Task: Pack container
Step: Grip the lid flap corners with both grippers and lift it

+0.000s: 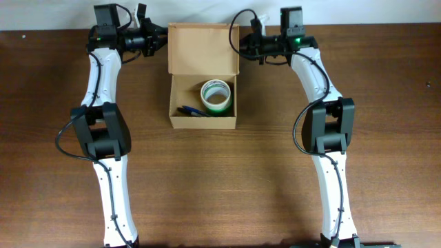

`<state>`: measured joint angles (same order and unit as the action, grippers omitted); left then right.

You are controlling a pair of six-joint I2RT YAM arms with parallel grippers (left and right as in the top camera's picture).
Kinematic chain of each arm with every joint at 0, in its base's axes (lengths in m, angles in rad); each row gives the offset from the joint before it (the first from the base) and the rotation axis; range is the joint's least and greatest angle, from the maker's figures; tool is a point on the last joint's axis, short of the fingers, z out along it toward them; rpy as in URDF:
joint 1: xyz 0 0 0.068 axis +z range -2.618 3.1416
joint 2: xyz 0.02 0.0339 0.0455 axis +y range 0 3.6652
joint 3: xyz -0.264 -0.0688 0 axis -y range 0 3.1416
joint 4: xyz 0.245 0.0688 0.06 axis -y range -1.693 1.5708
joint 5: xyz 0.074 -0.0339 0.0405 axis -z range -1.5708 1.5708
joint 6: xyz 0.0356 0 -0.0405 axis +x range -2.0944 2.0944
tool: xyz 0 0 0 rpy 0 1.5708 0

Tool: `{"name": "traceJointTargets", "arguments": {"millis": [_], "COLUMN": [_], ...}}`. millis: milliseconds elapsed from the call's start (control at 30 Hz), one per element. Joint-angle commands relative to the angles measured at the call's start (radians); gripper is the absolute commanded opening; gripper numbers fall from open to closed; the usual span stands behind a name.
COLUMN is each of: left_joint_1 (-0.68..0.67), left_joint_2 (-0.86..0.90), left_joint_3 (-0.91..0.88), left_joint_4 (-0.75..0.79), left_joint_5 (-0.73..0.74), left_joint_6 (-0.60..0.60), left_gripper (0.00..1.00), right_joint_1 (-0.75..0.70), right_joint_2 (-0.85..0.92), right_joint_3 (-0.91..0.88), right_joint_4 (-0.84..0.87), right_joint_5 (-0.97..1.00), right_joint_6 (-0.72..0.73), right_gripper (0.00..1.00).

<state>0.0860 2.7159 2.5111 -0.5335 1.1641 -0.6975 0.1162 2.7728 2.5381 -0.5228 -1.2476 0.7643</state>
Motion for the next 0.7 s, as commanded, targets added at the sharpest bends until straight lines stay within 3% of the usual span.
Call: {"name": "traceJointTargets", "arguments": {"millis": [0, 433, 533, 667], "left_joint_1": [-0.018, -0.059, -0.060, -0.064], "left_joint_2": [0.007, 0.007, 0.007, 0.007], "left_joint_3": [0.020, 0.109, 0.175, 0.282], "left_joint_4": [-0.001, -0.042, -0.164, -0.440], "left_joint_5": [0.038, 0.041, -0.008, -0.135], "left_joint_6": [0.002, 0.037, 0.107, 0.284], "left_gripper": [0.02, 0.01, 0.02, 0.02], "right_joint_1": [0.007, 0.009, 0.009, 0.016], "right_joint_2": [-0.003, -0.006, -0.006, -0.008], "right_joint_3": [0.061, 0.237, 0.300, 0.396], "right_joint_4": [-0.024, -0.222, -0.334, -0.531], "right_joint_5": [-0.011, 0.061, 0.117, 0.222], "right_joint_6": [0.004, -0.028, -0.084, -0.193], "right_gripper": [0.04, 0.04, 0.04, 0.04]}}
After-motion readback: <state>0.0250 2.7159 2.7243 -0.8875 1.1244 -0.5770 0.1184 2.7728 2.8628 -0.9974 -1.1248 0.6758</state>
